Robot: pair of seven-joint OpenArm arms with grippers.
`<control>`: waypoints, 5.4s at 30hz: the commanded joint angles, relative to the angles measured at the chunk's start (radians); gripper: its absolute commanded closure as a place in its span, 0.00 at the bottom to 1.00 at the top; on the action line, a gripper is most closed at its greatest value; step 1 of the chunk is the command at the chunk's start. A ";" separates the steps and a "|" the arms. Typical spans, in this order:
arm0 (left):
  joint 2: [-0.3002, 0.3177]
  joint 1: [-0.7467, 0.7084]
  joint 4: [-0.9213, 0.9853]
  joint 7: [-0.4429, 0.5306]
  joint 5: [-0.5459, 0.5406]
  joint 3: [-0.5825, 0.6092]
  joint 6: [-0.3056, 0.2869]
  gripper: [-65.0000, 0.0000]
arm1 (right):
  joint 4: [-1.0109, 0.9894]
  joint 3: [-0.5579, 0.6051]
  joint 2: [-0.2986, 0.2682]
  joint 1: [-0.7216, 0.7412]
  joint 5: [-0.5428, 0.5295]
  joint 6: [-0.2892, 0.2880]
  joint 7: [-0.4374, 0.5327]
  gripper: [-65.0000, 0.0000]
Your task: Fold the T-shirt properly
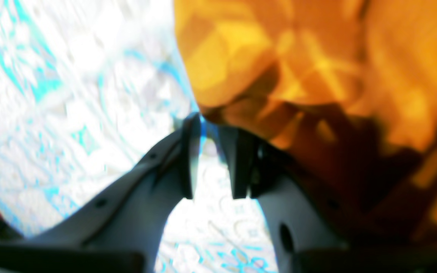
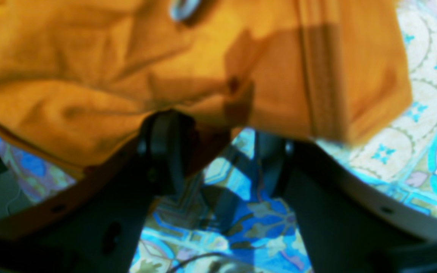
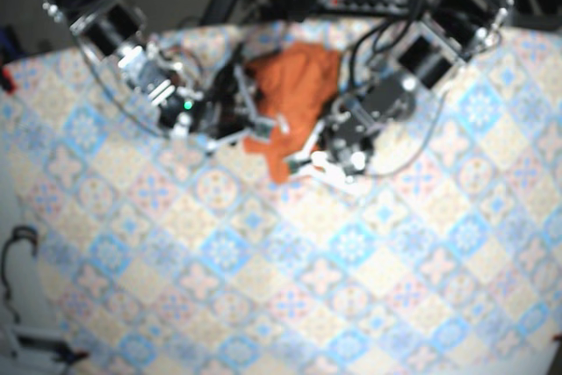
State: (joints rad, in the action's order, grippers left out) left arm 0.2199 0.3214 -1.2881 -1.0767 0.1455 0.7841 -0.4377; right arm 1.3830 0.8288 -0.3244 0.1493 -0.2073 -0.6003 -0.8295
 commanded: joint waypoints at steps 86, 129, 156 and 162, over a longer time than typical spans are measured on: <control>0.253 -0.482 -0.555 -0.004 -0.007 -0.435 0.001 0.80 | -0.052 -0.607 0.063 -0.182 0.177 0.099 0.072 0.87; 0.252 -0.483 -0.551 0.000 -0.014 -0.435 0.001 0.80 | 0.190 -0.176 0.057 -0.184 0.179 0.105 -0.011 0.87; 0.332 -0.555 -0.575 -0.007 -0.007 -0.763 0.003 0.79 | 0.330 -0.971 0.055 -0.498 0.179 0.205 -0.014 0.66; 0.427 -0.833 -0.582 0.016 -0.019 -1.049 0.003 0.79 | 0.376 -1.221 0.055 -0.698 0.179 0.205 -0.012 0.66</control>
State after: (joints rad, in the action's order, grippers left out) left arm 0.6304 -0.4965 -1.8530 -1.0775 0.1181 -0.2516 -0.4381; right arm 1.7454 -0.3786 -0.2531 -0.5320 -0.0410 -0.4049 -0.8360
